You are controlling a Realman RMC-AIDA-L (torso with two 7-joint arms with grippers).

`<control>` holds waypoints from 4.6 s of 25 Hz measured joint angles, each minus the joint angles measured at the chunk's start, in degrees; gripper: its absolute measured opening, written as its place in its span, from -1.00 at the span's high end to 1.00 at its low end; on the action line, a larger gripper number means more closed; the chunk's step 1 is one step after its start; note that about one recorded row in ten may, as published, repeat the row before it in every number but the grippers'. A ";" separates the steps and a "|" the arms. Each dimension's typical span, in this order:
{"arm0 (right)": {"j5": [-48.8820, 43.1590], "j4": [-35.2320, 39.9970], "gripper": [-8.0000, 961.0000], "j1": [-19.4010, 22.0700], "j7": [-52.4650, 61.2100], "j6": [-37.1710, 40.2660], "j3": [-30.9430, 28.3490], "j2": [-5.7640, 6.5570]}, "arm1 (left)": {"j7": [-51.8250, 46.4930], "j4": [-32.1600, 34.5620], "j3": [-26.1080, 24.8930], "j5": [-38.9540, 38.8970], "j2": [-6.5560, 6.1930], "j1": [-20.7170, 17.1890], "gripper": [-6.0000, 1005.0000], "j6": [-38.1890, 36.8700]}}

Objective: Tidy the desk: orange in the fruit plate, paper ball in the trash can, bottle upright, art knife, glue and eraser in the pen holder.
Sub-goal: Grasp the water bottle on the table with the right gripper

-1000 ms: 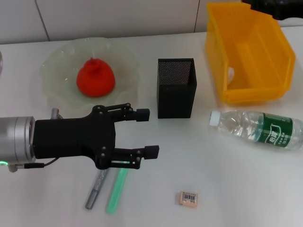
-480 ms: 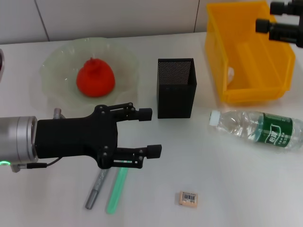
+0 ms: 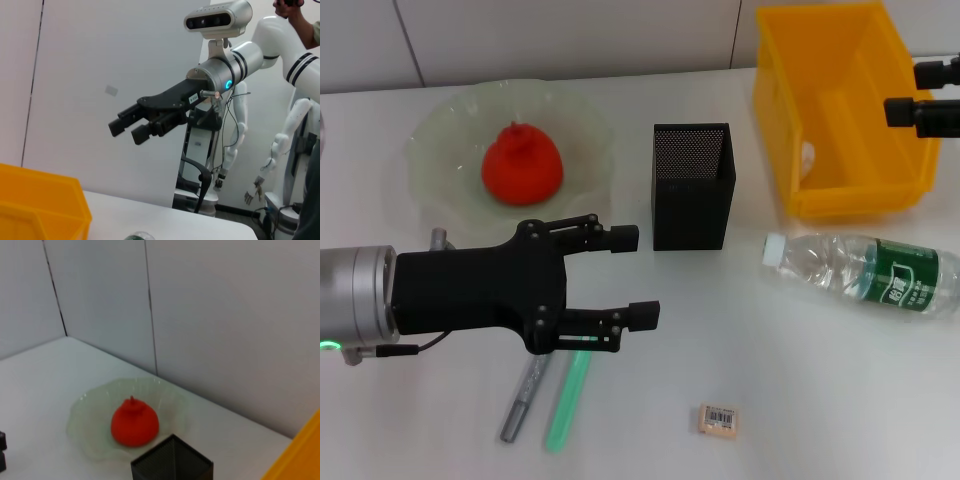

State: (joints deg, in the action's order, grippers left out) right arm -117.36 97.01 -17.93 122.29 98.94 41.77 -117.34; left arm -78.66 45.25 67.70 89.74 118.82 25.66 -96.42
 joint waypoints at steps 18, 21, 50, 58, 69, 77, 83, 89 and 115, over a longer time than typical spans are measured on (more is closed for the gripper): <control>-13.87 4.47 -0.28 -6.59 12.73 15.01 -0.78 3.07 | 0.61 -0.69 0.06 -0.47 0.00 -0.07 -0.61 -0.36; -18.99 4.43 -0.28 -8.01 13.24 16.70 -0.51 3.38 | 0.61 -0.69 0.06 -0.47 0.00 -0.08 -0.61 -0.41; -42.73 1.53 -0.47 -9.07 -7.50 6.25 17.63 -1.76 | 2.11 -2.45 0.05 -0.63 0.00 -0.01 -0.60 -0.70; -42.72 -1.46 -0.52 -9.95 -7.99 4.19 20.02 -1.73 | 2.11 -2.53 0.01 -1.02 -0.04 -0.09 -0.60 -0.71; -43.70 -6.31 -0.63 -10.13 -7.25 0.80 21.75 -1.73 | 2.11 -2.54 -0.30 -1.07 -0.18 0.31 -0.60 -0.30; -43.81 -9.50 -0.68 -10.59 -7.24 -0.32 22.63 -1.84 | 2.11 -2.56 -0.47 -1.07 -0.18 0.17 -0.60 -0.26; -43.40 -11.48 -0.69 -10.84 -7.24 -2.12 23.45 -1.92 | 2.11 -2.63 -0.50 -1.07 -0.17 0.01 -0.60 -0.25; -41.51 -14.32 -0.69 -11.54 -7.24 -3.61 23.77 -1.93 | 2.16 -2.63 -0.56 -1.06 -0.22 -0.01 -0.60 -0.25; -42.56 -21.22 -0.67 -12.31 -6.84 -6.83 24.38 -1.83 | 2.81 -2.63 -0.56 -1.06 -0.35 -0.19 -0.59 -0.55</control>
State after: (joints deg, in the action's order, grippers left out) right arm -159.92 75.79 -30.24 115.45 92.11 66.14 -119.17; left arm -75.85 42.62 67.14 88.68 118.47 25.47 -96.96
